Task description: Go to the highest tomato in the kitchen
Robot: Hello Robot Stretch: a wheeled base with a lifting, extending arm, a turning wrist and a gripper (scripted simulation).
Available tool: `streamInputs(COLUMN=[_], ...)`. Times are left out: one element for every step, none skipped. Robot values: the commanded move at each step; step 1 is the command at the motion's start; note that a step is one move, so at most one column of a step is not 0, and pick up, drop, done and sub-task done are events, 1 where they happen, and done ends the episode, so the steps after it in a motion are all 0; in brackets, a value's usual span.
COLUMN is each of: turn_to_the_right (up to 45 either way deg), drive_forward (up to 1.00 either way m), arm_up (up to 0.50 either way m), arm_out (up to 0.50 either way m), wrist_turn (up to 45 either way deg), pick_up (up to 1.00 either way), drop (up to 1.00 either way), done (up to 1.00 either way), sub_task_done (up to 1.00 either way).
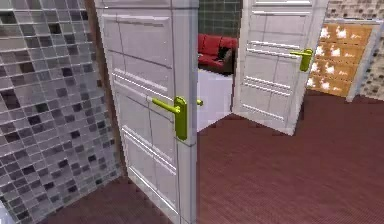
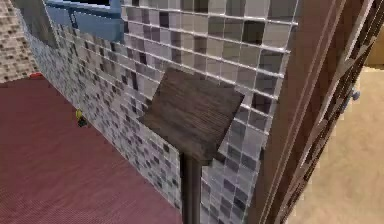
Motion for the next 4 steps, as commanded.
streamInputs(turn_to_the_right=[42.0, 0.0, -45.0, -9.0], drive_forward=[0.00, 0.90, 0.00, 0.00], arm_up=[0.00, 0.00, 0.00, 0.00], arm_out=[0.00, 0.00, 0.00, 0.00], wrist_turn=[0.0, 0.0, 0.0, 0.0], pick_up=[0.00, 0.00, 0.00, 0.00], drop=[0.00, 0.00, 0.00, 0.00], done=[0.00, 0.00, 0.00, 0.00], sub_task_done=[0.00, 0.00, 0.00, 0.00])
